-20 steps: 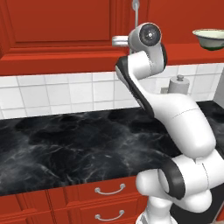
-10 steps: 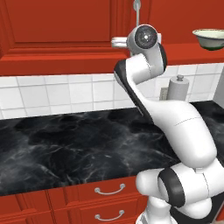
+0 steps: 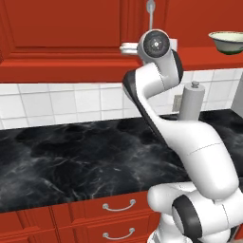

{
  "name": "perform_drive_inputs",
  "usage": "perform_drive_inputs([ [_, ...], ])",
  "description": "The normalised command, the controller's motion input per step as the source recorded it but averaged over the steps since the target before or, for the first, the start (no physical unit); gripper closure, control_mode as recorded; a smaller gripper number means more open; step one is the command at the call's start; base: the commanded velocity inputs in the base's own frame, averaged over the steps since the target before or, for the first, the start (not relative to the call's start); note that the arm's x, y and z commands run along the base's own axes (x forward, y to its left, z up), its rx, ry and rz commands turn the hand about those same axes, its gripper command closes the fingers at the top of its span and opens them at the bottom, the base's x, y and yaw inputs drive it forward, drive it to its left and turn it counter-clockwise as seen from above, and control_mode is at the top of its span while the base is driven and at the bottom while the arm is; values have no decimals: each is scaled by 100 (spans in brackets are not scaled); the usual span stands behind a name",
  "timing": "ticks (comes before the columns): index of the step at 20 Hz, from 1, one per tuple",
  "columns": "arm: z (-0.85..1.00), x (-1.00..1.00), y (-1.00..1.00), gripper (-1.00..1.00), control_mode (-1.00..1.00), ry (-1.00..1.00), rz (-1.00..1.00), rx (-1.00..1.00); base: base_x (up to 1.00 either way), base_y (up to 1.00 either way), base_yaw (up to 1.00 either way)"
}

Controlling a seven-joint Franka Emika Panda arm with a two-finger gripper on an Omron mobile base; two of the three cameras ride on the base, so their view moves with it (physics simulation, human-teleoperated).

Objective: Move the bowls from the cabinet to the plates on the dining table.

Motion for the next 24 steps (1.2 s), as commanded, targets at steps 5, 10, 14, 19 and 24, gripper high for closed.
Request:
perform_drive_inputs([
  [5,9,-55,19,100,-100,0,-4,0,0,0,0],
  [10,8,-62,17,100,-100,0,-3,0,0,0,0],
  [14,6,-69,16,100,-100,-2,-2,0,0,0,0],
  [19,3,-73,18,100,-100,-2,-1,0,0,0,0],
  [24,0,-75,18,100,-100,-2,0,0,0,0,0],
])
